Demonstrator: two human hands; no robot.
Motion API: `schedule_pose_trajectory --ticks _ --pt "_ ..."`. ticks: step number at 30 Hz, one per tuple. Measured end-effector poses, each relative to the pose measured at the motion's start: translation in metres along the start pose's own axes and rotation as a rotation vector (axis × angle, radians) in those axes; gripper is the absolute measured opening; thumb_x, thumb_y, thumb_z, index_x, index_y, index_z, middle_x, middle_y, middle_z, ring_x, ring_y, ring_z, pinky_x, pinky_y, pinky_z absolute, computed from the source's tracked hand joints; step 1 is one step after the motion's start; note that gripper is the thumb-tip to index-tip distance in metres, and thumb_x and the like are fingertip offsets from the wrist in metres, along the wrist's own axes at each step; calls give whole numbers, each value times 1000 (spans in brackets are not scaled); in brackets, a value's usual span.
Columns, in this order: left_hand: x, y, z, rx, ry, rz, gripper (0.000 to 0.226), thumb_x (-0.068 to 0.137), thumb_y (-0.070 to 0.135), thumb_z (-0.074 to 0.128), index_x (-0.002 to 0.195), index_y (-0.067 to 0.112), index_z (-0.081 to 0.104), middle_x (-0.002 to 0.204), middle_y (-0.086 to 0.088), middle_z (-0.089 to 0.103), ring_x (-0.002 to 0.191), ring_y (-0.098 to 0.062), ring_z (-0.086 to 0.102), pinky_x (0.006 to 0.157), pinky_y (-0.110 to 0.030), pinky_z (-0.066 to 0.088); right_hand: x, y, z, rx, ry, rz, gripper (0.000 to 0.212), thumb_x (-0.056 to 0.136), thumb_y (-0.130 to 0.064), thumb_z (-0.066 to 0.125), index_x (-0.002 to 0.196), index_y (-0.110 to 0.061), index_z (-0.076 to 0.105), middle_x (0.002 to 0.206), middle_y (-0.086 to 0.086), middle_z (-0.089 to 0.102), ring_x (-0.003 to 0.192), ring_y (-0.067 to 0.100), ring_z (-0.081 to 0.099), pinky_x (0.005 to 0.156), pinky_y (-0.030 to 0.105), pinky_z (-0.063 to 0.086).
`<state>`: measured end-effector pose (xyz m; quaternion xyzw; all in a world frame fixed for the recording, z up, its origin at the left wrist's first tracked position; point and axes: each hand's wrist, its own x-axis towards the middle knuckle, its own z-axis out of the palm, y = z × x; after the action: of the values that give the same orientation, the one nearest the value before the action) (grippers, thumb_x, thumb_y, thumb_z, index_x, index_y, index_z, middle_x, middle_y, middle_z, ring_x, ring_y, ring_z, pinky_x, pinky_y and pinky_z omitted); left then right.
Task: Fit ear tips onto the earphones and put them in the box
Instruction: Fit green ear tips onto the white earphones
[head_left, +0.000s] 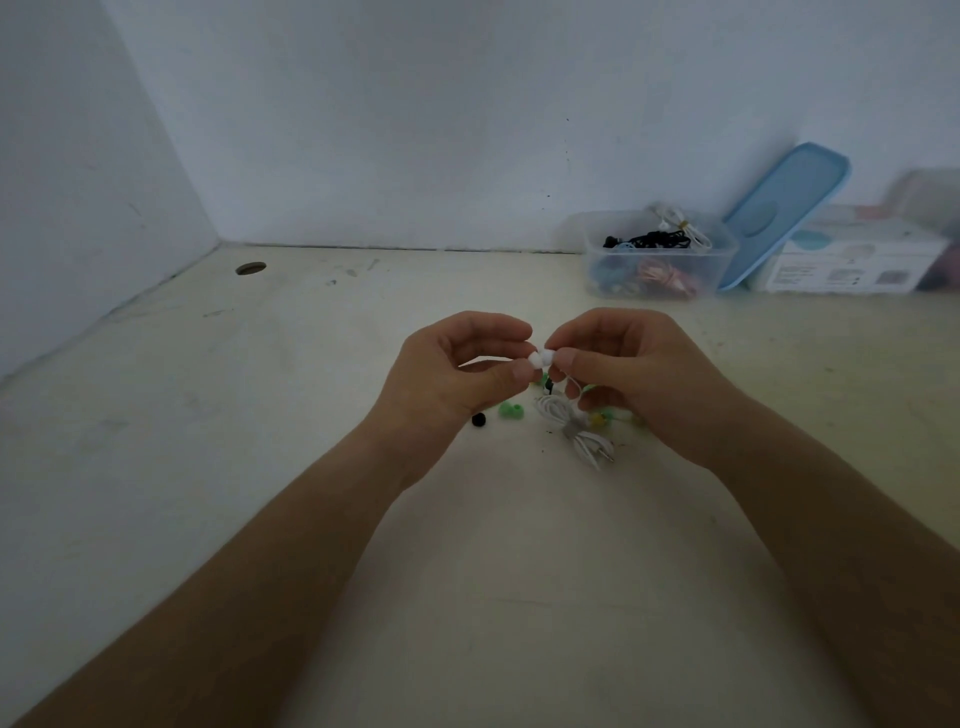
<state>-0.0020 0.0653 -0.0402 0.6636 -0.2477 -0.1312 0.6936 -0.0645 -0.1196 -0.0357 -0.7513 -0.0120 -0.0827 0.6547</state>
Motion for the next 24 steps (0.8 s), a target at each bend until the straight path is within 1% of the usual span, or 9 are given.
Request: schedule_pose_trajectory --ticks 3,8,11,14,19,22,24 --pt "0 0 -1 25 -18 7 38 64 21 78 101 12 70 95 -9 76 91 -29 73 86 -37 59 0 1 -2 -4 -23 2 8 88 -8 70 90 -14 73 80 11 73 66 16 63 64 30 53" --pt "1 -3 -3 55 -27 3 35 66 19 79 100 13 71 95 -9 76 91 -31 73 86 -40 58 0 1 -3 -14 -45 -17 8 88 -5 69 91 -11 73 78 10 72 64 14 61 62 28 53" --pt "2 -3 -4 62 -27 -15 31 65 21 81 95 19 73 95 -10 75 94 -33 73 92 -49 56 0 2 -4 -33 -49 -22 7 88 -5 69 93 -8 72 77 9 72 62 13 61 61 27 53" --pt "2 -4 -4 83 -30 -23 26 67 18 88 89 26 76 96 -11 75 95 -35 72 95 -59 52 1 2 -5 -55 -43 -25 7 87 -5 70 93 -8 72 76 8 73 61 12 61 61 28 52" --pt "2 -3 -3 80 -31 -28 28 65 25 87 90 25 76 96 -10 76 92 -33 73 93 -65 50 0 2 -6 -74 -49 -47 8 86 -3 71 93 -8 72 76 8 73 62 13 62 62 28 52" --pt "2 -4 -3 87 -35 -36 25 68 20 87 90 26 76 94 -9 76 87 -30 73 92 -70 47 0 2 -5 -87 -51 -55 11 84 -3 72 95 -5 72 74 5 74 62 11 64 61 27 54" --pt "2 -4 -3 83 -36 -44 25 69 18 87 90 25 76 94 -8 76 84 -28 72 93 -71 45 0 2 -5 -76 -55 -47 10 85 -3 72 94 -7 73 75 6 74 63 12 64 61 28 53"
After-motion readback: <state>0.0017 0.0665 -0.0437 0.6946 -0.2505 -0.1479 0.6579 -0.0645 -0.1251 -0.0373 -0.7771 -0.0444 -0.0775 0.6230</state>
